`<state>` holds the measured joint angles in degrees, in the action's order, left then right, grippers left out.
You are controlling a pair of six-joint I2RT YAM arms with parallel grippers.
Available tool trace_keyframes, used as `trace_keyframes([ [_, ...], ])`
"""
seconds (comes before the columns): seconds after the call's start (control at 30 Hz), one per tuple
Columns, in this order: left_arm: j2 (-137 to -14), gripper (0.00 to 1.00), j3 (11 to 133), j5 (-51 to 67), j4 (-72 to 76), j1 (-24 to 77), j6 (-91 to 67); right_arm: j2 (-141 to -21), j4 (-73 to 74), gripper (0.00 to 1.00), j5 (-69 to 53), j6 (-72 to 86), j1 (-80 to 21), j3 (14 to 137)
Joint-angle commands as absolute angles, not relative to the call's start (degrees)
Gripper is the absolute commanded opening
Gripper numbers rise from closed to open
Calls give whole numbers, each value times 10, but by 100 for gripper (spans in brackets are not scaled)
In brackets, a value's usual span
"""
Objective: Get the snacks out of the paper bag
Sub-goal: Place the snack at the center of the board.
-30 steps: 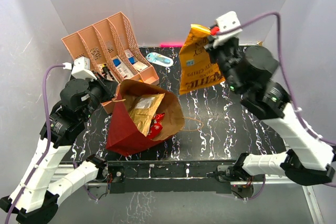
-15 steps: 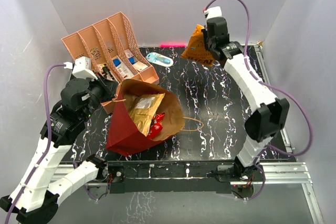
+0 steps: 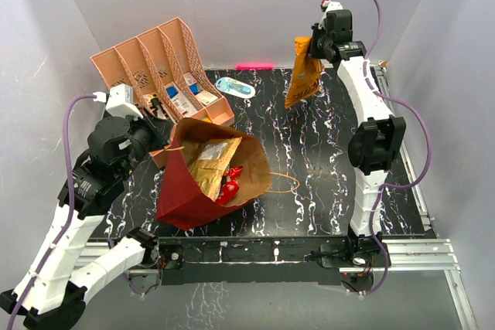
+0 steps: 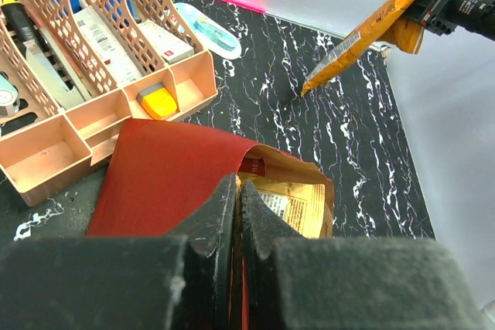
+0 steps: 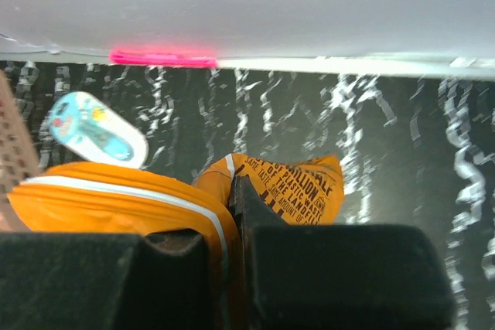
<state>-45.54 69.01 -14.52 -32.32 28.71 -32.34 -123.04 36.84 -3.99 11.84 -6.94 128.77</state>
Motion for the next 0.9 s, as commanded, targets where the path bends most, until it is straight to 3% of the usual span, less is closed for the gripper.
trace_keyframes([
  [0.0,-442,0,699,-143,-317,287,-315,-1180,216,8,42,-89,-74,1258],
  [0.23,-438,0,696,-130,-314,287,-322,-1145,84,8,95,-441,-72,1112],
  [0.33,-434,0,693,-129,-313,287,-326,-1099,95,7,78,-529,-83,960],
  [0.53,-435,0,693,-120,-313,287,-334,-897,-82,7,-36,-604,-114,582],
  [0.83,-439,0,684,-93,-303,288,-351,-815,-181,8,-78,-560,-118,378],
  [0.87,-441,0,684,-91,-304,287,-351,-816,-178,12,-83,-552,-118,375],
])
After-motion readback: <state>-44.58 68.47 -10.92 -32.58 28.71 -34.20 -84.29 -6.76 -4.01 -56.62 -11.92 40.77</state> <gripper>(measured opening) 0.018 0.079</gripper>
